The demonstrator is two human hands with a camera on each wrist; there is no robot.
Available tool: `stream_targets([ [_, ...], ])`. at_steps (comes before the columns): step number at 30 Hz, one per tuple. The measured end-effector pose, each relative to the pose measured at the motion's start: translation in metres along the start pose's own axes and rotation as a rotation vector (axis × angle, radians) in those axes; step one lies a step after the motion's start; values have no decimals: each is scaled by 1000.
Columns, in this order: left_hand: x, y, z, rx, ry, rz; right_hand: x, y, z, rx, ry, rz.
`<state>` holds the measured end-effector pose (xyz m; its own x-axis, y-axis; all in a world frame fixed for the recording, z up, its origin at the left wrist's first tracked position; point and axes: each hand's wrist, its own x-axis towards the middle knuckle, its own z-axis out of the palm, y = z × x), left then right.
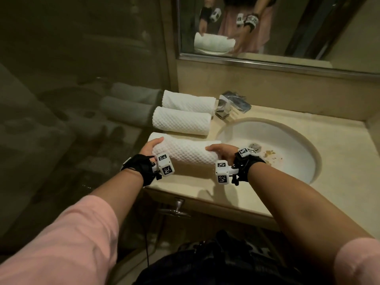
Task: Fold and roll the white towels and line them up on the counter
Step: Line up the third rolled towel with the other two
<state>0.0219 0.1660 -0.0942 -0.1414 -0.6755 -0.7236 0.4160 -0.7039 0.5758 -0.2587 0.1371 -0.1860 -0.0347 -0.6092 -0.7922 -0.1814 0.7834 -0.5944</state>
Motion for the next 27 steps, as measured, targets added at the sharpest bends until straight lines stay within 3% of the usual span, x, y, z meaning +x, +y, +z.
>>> stream_targets([
  [7,27,10,-22,74,68,-6,-69,-27,38,-12,34,57],
  [20,39,15,-24,113,263,74,12,-31,48,-107,15,-4],
  [27,57,19,-32,109,266,-38,7,-33,59,-142,7,6],
])
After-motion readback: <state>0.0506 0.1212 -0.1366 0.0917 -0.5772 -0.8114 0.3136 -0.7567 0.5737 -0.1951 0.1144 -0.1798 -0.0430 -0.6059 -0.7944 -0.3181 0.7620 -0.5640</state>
